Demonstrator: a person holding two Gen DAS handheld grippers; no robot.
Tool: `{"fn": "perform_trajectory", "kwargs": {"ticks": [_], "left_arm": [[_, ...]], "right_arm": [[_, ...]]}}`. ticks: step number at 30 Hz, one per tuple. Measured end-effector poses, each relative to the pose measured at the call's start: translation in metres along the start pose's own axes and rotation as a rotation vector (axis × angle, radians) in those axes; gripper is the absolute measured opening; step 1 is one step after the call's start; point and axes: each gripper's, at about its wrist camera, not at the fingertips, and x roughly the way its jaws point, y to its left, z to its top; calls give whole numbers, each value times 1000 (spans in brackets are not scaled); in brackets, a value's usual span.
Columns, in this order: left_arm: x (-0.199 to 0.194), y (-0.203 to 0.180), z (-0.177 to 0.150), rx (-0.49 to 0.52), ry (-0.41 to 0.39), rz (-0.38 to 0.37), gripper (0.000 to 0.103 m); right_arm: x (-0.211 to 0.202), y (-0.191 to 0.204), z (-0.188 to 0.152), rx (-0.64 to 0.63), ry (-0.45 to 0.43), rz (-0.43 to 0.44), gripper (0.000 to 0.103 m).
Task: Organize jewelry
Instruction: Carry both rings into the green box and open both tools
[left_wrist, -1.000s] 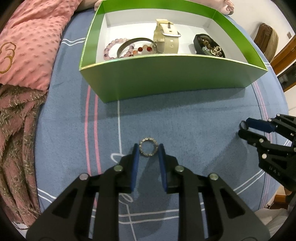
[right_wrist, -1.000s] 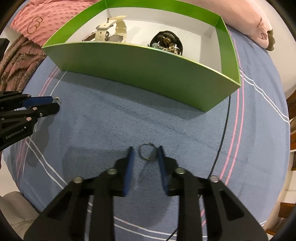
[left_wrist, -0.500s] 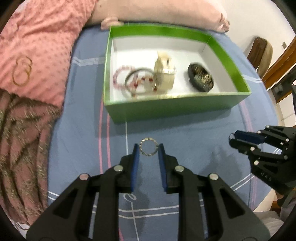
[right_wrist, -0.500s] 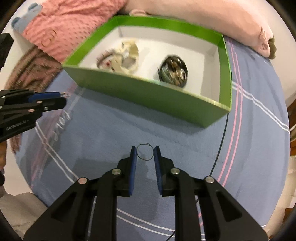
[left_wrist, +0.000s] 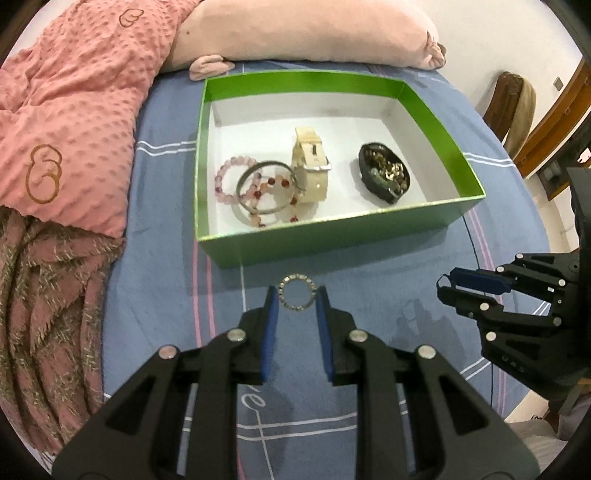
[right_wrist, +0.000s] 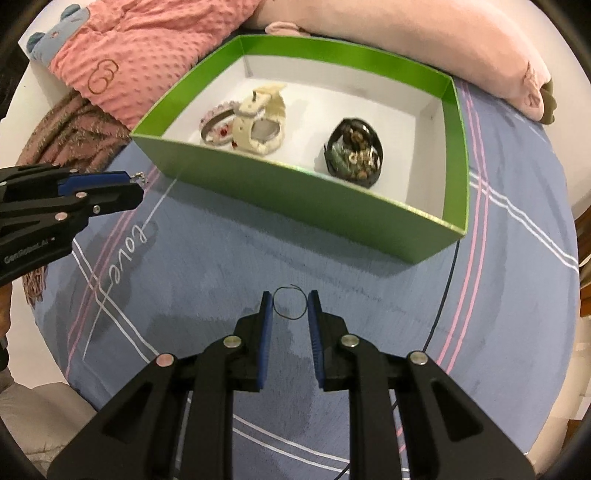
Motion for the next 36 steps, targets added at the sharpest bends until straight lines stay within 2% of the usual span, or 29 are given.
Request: {"fn": "perform_trajectory", "kwargs": {"ticks": [17, 23, 28, 30, 33, 36], "left_arm": [[13, -9, -17, 11, 41, 12, 21], [9, -7, -15, 12, 30, 12, 21], [-11, -2, 6, 12, -33, 14, 21], [-18, 1, 22, 17, -66, 30, 21], [-19, 3, 49, 20, -108, 27, 21], [0, 6, 75, 27, -98, 38, 21]], "right_arm": [[17, 2, -9, 6, 45, -18, 19], [1, 1, -1, 12, -3, -11, 19], [-37, -9, 29, 8, -120, -10, 19], [-46, -16, 47, 3, -156, -40, 19], [-40, -26, 77, 12, -181, -53, 19], [-13, -35, 100, 38, -145, -59, 19]]}}
